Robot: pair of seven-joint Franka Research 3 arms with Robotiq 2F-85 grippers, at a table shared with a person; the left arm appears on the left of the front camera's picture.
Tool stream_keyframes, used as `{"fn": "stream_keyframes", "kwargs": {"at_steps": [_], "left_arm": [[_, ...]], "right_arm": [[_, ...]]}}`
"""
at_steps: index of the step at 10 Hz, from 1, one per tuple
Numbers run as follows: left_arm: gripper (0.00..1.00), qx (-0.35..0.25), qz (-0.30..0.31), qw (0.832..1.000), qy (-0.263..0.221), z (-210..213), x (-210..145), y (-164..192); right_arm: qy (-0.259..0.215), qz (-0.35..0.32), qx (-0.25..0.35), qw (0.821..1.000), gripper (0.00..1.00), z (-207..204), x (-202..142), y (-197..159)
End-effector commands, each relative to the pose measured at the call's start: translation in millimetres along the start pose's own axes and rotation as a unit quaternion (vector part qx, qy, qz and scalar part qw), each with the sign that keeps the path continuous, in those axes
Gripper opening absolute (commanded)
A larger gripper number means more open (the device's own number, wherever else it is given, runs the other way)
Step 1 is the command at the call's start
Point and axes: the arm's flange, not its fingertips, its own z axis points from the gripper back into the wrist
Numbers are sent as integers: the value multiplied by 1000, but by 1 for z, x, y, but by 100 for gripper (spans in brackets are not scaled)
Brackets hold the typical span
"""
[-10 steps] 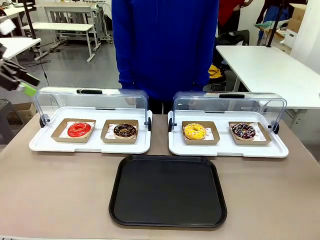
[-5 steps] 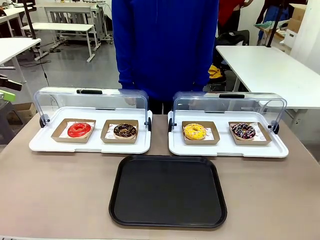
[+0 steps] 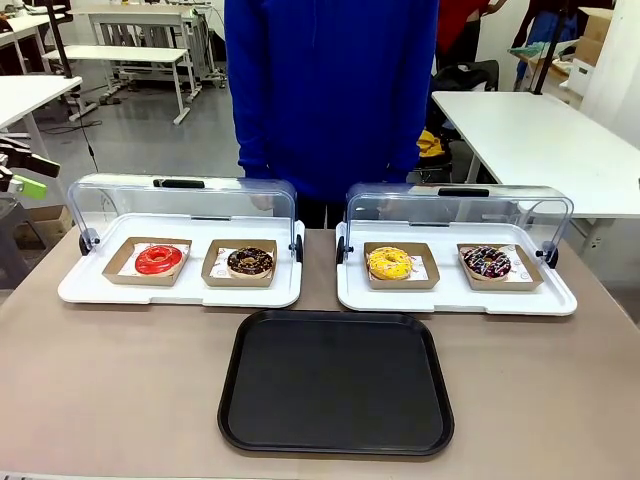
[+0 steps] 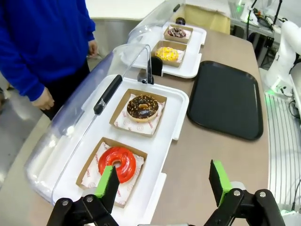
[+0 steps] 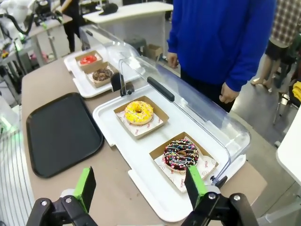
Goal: Move the first donut from the left to the tray.
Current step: Pick up the Paper togo box containing the Donut indicated by the person and place it on the Handle tray.
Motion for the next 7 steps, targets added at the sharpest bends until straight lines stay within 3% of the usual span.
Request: {"fn": "stream_keyframes", "kwargs": {"at_steps": [1, 7], "left_arm": [[100, -4, 6, 1000, -4, 2, -5, 2], [100, -4, 6, 1000, -4, 2, -5, 2]], "right_arm": [[-3, 4, 2, 1000, 100, -1, -1, -1], [-3, 4, 2, 1000, 100, -1, -1, -1]]}}
